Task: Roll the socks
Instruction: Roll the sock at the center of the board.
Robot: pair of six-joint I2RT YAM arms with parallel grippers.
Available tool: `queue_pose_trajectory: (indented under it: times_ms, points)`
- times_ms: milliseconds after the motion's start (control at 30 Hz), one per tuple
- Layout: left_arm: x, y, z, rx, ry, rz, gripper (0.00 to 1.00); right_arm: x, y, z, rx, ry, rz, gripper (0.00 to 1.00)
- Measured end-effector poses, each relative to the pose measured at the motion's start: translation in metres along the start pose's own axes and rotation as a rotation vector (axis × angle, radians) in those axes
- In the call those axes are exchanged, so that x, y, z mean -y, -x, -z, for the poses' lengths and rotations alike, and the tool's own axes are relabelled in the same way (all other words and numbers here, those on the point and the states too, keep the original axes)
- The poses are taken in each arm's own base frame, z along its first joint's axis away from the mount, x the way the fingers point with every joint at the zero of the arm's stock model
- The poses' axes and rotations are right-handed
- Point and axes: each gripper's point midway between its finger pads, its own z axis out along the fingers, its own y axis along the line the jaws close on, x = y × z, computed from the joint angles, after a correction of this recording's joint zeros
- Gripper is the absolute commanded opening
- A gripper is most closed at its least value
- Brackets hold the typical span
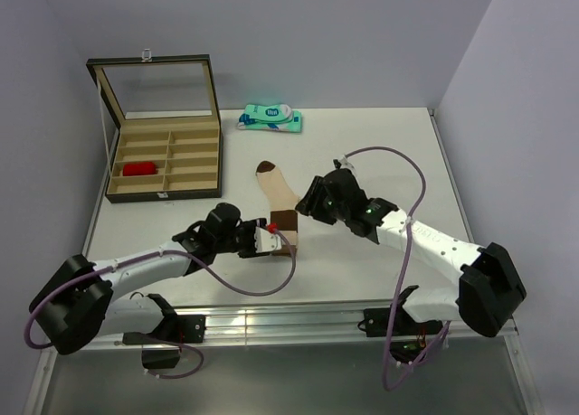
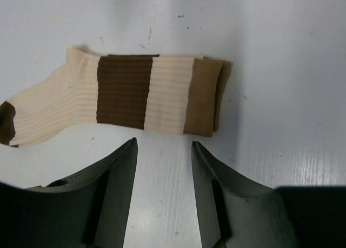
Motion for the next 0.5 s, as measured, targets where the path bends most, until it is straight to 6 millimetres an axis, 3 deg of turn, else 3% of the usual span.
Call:
queue_pose_trajectory:
  times_ms: [200, 500]
  points:
    - [-0.002, 0.013, -0.017, 0.042, 0.028, -0.029, 0.49, 0.020, -0.006, 0.012, 0.023, -0.022, -0.024, 0.56]
    - [0.021, 0.006, -0.032, 0.019, -0.055, -0.033, 0.48, 0.037, -0.003, 0.023, 0.064, -0.034, -0.039, 0.57]
